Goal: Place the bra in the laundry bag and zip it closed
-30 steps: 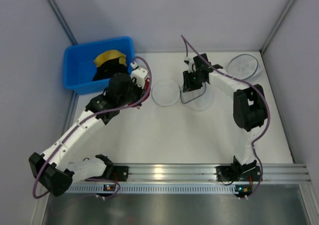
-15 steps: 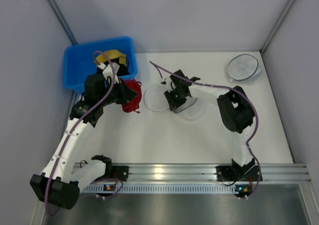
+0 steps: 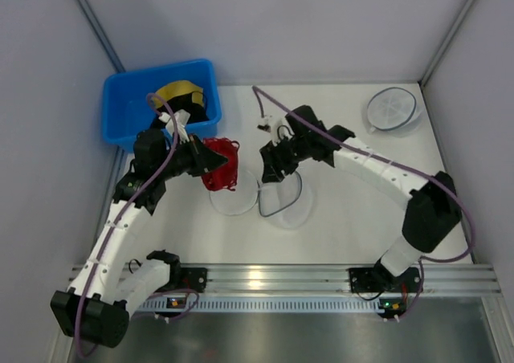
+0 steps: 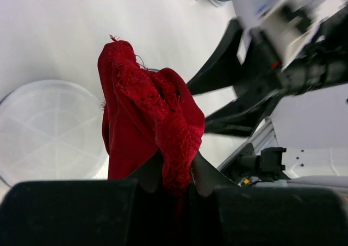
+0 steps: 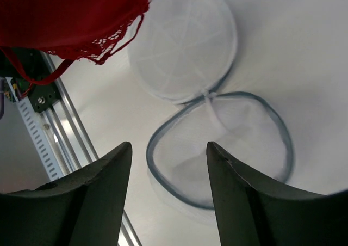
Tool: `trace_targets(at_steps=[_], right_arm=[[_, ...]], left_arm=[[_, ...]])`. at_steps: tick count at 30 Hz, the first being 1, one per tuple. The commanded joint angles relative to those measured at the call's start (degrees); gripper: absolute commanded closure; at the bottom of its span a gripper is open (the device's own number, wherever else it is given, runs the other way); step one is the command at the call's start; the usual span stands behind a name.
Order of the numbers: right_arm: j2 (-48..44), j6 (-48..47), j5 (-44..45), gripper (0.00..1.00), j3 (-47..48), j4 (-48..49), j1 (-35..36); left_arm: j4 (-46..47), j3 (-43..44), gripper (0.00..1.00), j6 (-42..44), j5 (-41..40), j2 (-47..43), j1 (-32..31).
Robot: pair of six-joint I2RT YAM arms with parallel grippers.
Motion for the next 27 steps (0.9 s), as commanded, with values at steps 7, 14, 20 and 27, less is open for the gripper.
trace_targets(at_steps=[7, 14, 20, 27], right_arm=[[-7.2, 2.6, 5.9, 0.43, -10.8, -4.5, -14.7], [-5.2, 6.4, -2.5, 0.46, -16.3, -2.4, -16.3], [0.1, 7.6, -5.8, 0.50, -13.9, -2.1, -16.4], [5.3, 11.3, -9.9, 0.58, -10.4, -1.1, -16.8]], left_arm=[[13.9, -3.9, 1.00, -7.6, 8.8, 3.5, 0.3], [17.9, -5.9, 1.00, -9.7, 11.1, 6.6, 0.0], [19.6, -7.9, 1.00, -9.9, 11.8, 8.1, -0.2], [20.5, -9.3, 1.00, -10.1, 11.6, 8.0, -0.2]])
